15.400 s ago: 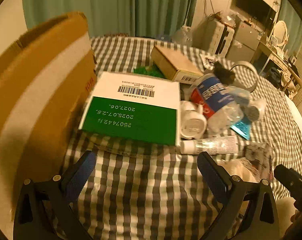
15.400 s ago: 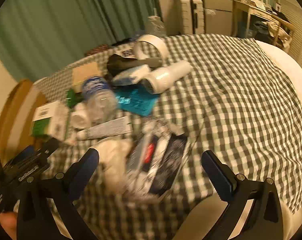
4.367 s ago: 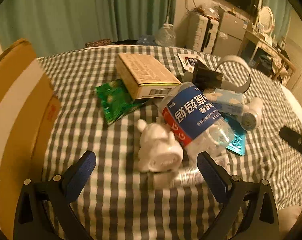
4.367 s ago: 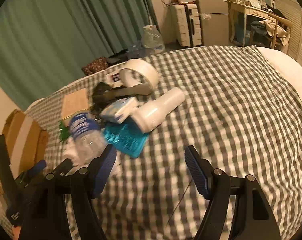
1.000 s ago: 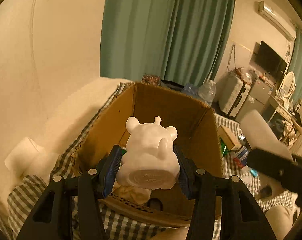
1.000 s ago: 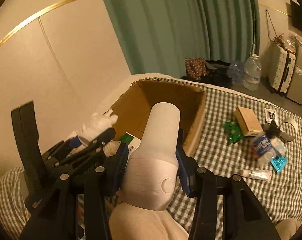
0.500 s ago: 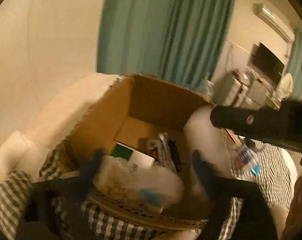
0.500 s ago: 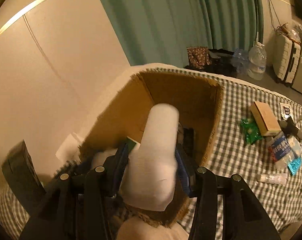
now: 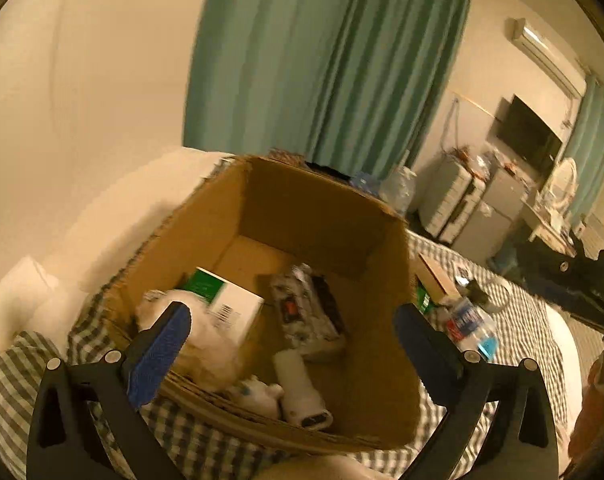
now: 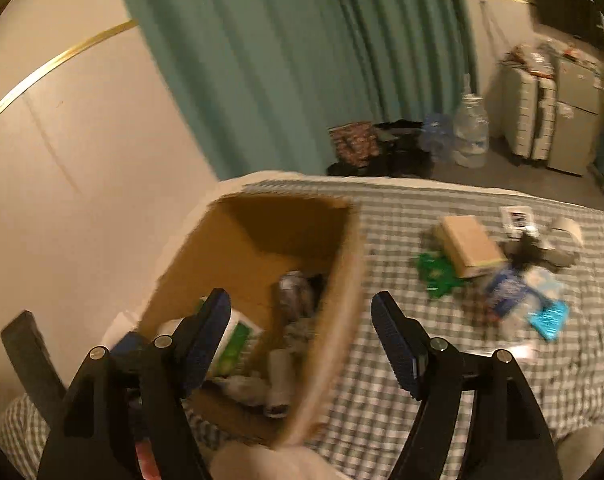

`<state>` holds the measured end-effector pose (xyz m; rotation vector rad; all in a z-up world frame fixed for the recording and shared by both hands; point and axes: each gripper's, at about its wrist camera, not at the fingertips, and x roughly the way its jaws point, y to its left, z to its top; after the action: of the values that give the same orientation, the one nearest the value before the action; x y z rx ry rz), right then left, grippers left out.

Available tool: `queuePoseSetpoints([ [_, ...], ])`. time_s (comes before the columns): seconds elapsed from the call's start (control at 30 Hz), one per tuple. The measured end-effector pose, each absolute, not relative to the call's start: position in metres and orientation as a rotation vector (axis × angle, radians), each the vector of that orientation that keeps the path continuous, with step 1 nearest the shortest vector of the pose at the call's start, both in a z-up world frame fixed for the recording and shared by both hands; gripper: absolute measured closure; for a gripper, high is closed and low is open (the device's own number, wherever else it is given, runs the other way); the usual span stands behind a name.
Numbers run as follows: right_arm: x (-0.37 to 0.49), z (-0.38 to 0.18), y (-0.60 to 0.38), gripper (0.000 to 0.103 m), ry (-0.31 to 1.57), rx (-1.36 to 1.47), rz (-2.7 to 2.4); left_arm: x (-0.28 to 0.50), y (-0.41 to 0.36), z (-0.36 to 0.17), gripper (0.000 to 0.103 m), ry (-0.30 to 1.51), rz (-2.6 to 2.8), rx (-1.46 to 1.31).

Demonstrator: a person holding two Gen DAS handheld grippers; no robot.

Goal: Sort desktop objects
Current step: 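Carry the figurine and bottle over the cardboard box and release both, then grasp the dental floss jar with the right gripper while the left grasps the toothpaste tube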

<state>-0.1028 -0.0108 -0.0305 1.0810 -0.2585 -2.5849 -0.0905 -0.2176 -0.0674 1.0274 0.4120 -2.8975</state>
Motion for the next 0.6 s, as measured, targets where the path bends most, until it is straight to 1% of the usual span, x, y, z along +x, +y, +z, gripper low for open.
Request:
queuePoseSetpoints([
  [0.13, -0.094, -0.024, 0.040, 0.030, -0.345, 1.062, -2.642, -0.088, -0.185, -0.063, 0.000, 0.345, -2.933, 1.072],
  [0.2, -0.089, -0.019, 0.066, 0.030, -0.362, 1.039, -2.676, -0.086, -0.170, -0.059, 0.000, 0.352, -2.973, 1.121],
  [0.3, -0.080, -0.013, 0.095, 0.030, -0.323, 1.019, -2.714, -0.085, -0.147, -0.053, 0.000, 0.425, -3.018, 1.183],
  [0.37, -0.074, -0.012, 0.111, 0.030, -0.275, 1.010, -2.735, -0.085, -0.129, -0.048, 0.000, 0.432, -3.012, 1.196],
  [0.47, -0.066, -0.016, 0.131, 0.030, -0.232, 0.996, -2.748, -0.086, -0.106, -0.049, 0.000, 0.392, -3.025, 1.206],
  [0.6, -0.067, -0.037, 0.156, 0.030, -0.216, 1.028, -2.723, -0.091, -0.066, -0.056, 0.000, 0.278, -3.041, 1.213],
])
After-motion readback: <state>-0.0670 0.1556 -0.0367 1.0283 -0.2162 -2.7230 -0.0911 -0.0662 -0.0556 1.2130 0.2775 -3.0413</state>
